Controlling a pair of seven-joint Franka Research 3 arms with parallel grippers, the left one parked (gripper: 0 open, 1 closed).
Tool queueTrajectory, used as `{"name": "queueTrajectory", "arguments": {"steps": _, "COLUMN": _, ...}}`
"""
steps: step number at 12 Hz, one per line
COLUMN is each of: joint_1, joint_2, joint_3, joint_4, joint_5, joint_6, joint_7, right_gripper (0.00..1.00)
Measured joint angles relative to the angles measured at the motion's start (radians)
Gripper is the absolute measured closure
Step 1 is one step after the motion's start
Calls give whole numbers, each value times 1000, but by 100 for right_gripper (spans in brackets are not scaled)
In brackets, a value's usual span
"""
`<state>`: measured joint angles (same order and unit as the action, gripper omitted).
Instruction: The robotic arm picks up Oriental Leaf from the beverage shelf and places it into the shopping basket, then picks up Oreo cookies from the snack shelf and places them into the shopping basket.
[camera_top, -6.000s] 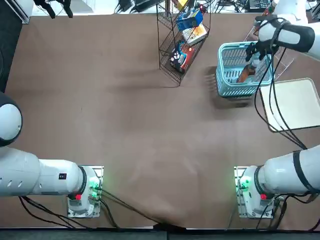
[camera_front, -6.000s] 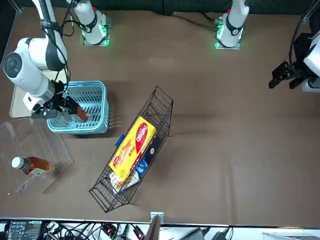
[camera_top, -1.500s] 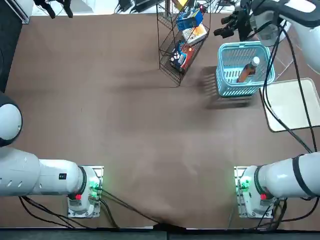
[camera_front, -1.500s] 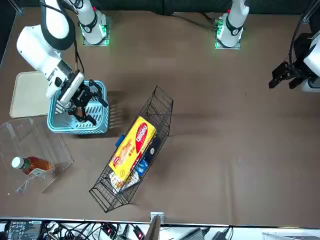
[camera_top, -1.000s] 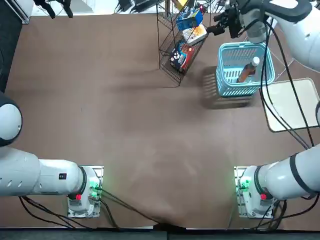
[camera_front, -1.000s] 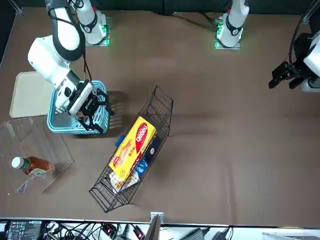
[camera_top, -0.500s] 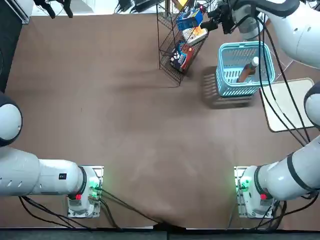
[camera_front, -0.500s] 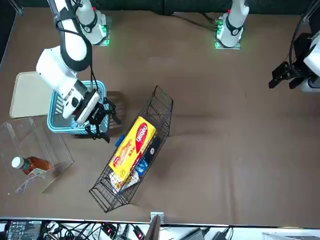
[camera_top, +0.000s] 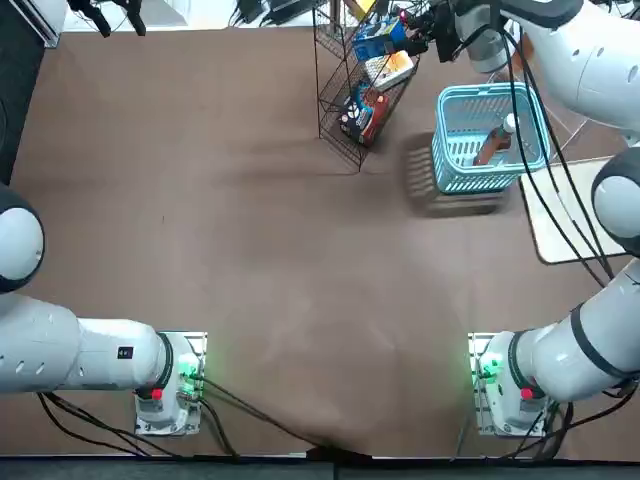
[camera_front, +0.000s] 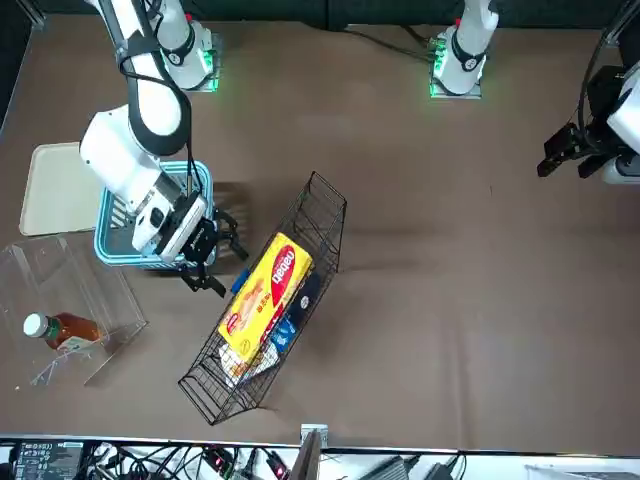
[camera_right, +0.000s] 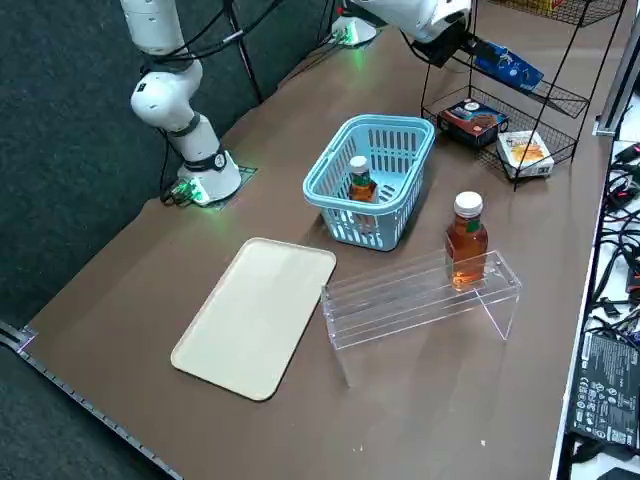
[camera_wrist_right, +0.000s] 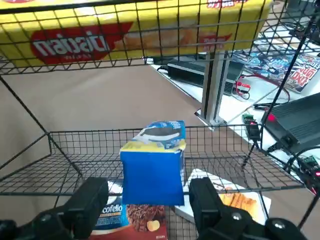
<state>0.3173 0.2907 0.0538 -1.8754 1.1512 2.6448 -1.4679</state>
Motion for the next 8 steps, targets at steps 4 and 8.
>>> {"name": "queueTrajectory", "arguments": {"steps": 4, "joint_1": 2, "joint_2": 28, "joint_3": 0, "joint_4": 36, "joint_5": 0, "joint_6": 5, "joint_7": 0, "right_gripper": 0}}
{"name": "queueTrajectory", "arguments": {"steps": 8, "joint_1": 3, "joint_2": 46, "joint_3": 0, "joint_4": 44, "joint_5": 0, "joint_6": 8, "joint_7": 0, "right_gripper": 0}}
